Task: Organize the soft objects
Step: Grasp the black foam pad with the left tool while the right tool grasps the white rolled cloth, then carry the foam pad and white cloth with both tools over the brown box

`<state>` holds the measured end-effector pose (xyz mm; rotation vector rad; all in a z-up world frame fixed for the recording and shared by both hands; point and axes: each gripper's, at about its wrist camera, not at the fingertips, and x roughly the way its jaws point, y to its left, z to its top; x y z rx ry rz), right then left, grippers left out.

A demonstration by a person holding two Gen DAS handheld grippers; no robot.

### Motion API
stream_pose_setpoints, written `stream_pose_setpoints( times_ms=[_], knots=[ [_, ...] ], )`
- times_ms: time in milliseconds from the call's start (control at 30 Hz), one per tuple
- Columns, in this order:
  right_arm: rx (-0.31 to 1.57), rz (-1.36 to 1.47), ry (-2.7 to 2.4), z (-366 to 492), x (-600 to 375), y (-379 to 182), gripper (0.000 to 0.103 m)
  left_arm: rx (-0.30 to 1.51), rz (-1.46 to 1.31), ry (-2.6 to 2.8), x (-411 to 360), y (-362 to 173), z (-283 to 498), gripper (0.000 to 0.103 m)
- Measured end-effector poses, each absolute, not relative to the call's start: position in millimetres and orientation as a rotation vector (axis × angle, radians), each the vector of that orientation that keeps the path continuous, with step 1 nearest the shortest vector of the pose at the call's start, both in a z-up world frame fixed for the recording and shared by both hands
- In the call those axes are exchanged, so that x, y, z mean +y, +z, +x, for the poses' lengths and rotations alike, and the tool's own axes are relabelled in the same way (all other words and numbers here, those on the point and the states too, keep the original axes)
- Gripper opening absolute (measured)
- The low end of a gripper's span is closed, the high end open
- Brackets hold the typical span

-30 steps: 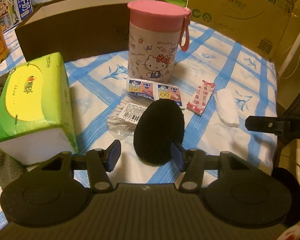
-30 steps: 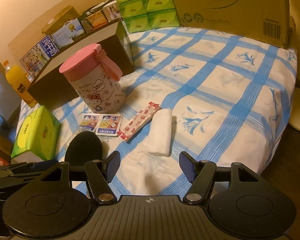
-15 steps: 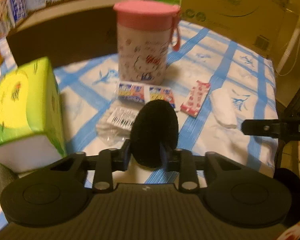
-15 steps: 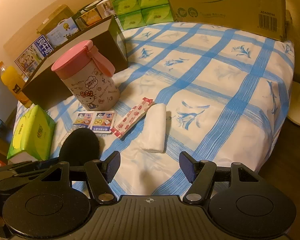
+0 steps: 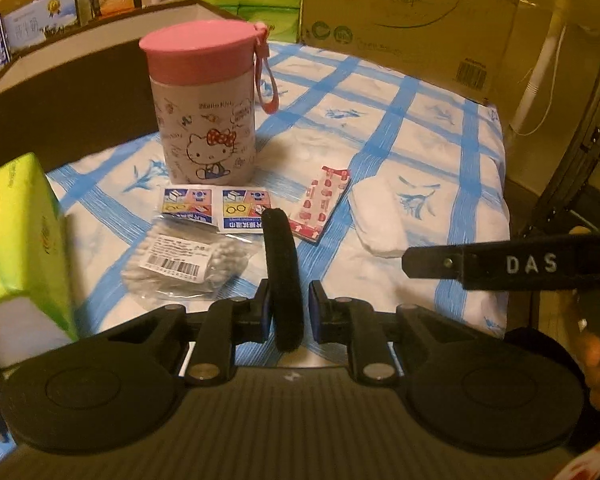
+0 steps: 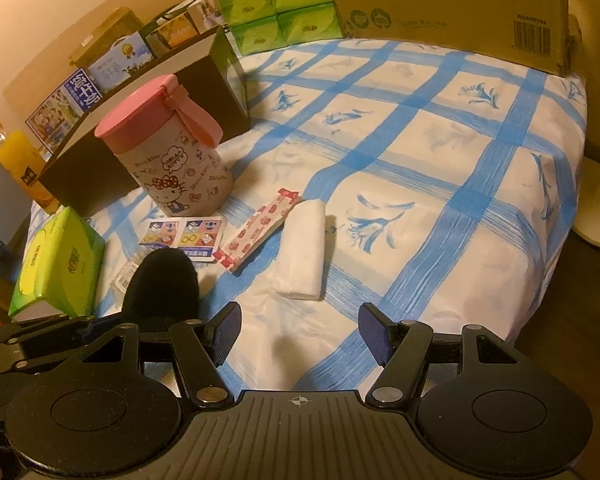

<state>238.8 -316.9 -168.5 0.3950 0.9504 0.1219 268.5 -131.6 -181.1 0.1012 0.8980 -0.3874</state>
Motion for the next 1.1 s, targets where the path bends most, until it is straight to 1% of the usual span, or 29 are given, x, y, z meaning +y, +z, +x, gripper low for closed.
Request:
stream_pose_setpoints(
  times_ms=[33,67,133,400,467,500,667,700,767,833,933,1000,1100],
  knots=[
    [0.951,0.394,0.122,239,-317,-169,0.065,0.905,0.093,-0.385,-132,-183,271,0.016],
    [0.953,0.393,0.122,240,-317,-170,0.065,0.909,0.090,-0.382,-132,-185,273,0.012],
    [0.956,0.384,0.124,242,-317,-172,0.065,0.910,0.088,-0.377,-131,-188,277,0.010],
    [0.930,0.271,0.126,263,-307,-180,0.065,0.888,0.086,-0.378,-132,-189,283,0.009],
    [0.926,0.246,0.129,270,-304,-182,0.061,0.886,0.085,-0.377,-133,-189,285,0.009],
    [0.928,0.240,0.132,273,-303,-184,0.058,0.884,0.085,-0.375,-133,-189,286,0.009],
    [0.937,0.209,0.131,286,-295,-195,0.054,0.874,0.083,-0.363,-134,-189,296,0.009],
    [0.931,0.198,0.127,287,-293,-196,0.052,0.874,0.083,-0.360,-134,-190,298,0.009],
    [0.923,0.163,0.124,290,-290,-196,0.043,0.876,0.078,-0.357,-134,-190,301,0.009],
    [0.922,0.114,0.117,291,-286,-197,0.024,0.876,0.074,-0.356,-134,-190,303,0.009],
    [0.920,0.102,0.130,290,-287,-197,0.012,0.876,0.074,-0.356,-134,-190,302,0.009],
    [0.921,0.102,0.137,289,-289,-196,0.010,0.877,0.075,-0.357,-134,-190,301,0.009],
    [0.924,0.121,0.148,288,-293,-194,0.009,0.877,0.073,-0.357,-133,-188,300,0.009]
  ],
)
